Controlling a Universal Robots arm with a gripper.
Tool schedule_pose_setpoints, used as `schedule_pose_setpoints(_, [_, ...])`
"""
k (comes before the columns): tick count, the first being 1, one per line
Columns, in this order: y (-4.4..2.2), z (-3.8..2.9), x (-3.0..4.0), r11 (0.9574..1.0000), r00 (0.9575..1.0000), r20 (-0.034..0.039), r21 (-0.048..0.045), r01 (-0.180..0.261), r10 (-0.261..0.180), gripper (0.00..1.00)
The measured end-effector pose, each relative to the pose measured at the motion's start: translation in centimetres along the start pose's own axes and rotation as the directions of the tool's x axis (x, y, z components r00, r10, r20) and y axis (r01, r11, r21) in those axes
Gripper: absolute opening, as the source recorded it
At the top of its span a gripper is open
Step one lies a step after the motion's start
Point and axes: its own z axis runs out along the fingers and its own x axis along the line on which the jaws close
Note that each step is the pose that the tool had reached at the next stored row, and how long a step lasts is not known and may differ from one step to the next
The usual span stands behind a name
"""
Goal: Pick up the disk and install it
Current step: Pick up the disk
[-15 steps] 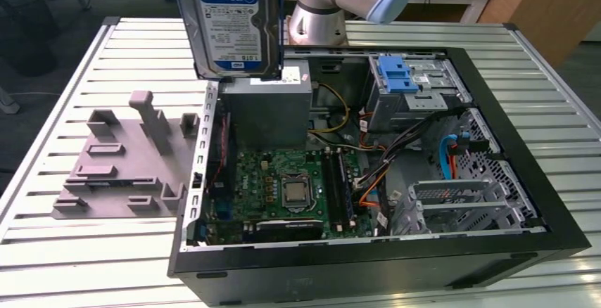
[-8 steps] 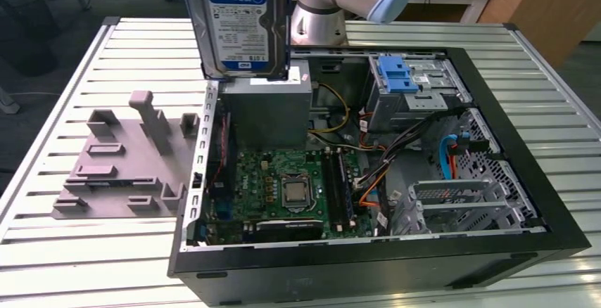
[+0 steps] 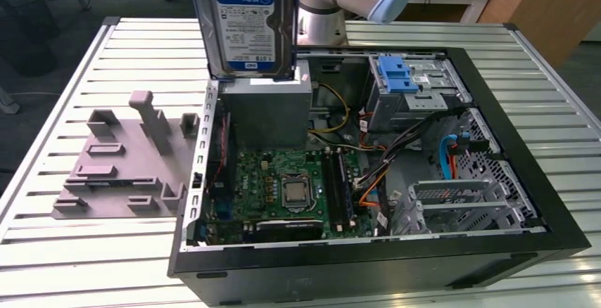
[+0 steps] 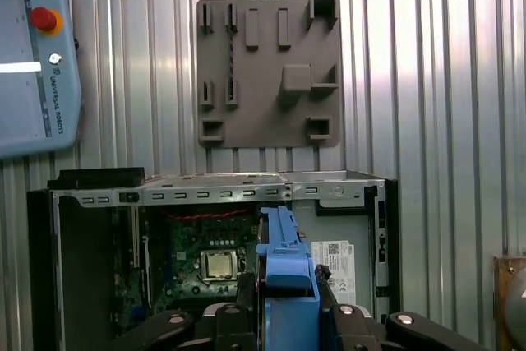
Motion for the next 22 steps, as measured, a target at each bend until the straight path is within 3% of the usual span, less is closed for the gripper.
schedule_pose_setpoints(12, [-0.87, 0.06, 0.01, 1.0, 1.0, 0.0001, 0.0003, 0.0, 0.0, 0.36])
schedule_pose_setpoints(22, [-2.16, 0.22, 1.04, 1.0, 1.0, 0.0002, 0.0003, 0.0, 0.0, 0.36])
